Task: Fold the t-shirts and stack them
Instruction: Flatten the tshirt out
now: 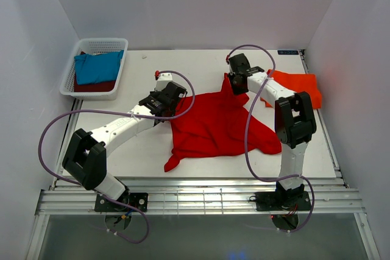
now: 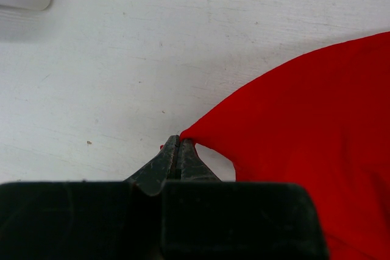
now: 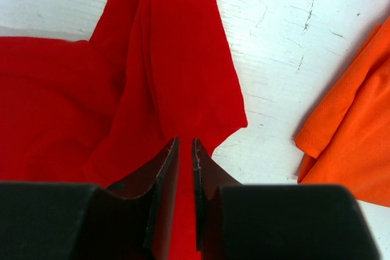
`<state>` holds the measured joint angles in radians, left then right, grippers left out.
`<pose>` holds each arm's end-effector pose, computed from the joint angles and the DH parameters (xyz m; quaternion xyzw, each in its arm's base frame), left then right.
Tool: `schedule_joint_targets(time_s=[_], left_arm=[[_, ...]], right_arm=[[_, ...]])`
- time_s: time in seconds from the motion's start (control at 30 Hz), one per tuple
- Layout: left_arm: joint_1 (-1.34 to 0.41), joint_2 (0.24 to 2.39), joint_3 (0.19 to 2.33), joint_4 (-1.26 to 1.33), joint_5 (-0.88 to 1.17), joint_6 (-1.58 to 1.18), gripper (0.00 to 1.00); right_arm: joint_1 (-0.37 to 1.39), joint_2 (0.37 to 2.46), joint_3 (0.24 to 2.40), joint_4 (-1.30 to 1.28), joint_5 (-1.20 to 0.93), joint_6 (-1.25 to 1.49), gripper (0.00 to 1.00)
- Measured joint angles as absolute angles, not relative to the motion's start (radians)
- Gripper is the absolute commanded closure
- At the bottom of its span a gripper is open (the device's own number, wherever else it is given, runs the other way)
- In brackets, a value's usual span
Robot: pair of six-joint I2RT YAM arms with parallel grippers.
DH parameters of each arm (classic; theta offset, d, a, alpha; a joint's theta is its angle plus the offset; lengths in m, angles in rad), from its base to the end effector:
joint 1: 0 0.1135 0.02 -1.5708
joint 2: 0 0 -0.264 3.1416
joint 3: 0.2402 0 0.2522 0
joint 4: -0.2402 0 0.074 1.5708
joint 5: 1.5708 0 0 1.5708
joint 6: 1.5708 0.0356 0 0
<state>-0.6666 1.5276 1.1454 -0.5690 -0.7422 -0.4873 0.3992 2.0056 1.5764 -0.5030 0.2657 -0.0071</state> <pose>0.2636 -0.1768 0.2600 -0.0306 0.8939 0.1345 0.4265 0.4123 0.1638 0.2186 -0.1491 0.9301 -0.0628 0.3297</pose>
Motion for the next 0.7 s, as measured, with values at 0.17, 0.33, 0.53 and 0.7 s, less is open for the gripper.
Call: schedule_joint_targets(time_s=[0.17, 0.33, 0.53, 0.7], left_arm=[[-0.667, 1.528, 1.145, -0.569, -0.742, -0.487, 1.0], [-0.667, 1.528, 1.145, -0.57, -0.742, -0.488, 1.0], [-0.667, 1.528, 1.145, -0.573, -0.742, -0.488, 1.0], [-0.667, 1.528, 1.145, -0.573, -0.741, -0.489, 1.0]], right_arm=[[0.397, 2.006, 1.576, -0.505, 0.262, -0.007, 0.84], [0.397, 2.006, 1.576, -0.507, 0.25, -0.007, 0.78], [0.397, 2.008, 1.576, -0.506, 0.219, -0.006, 0.71], [0.397, 2.031, 1.576, -0.506, 0.199, 0.001, 0.71]])
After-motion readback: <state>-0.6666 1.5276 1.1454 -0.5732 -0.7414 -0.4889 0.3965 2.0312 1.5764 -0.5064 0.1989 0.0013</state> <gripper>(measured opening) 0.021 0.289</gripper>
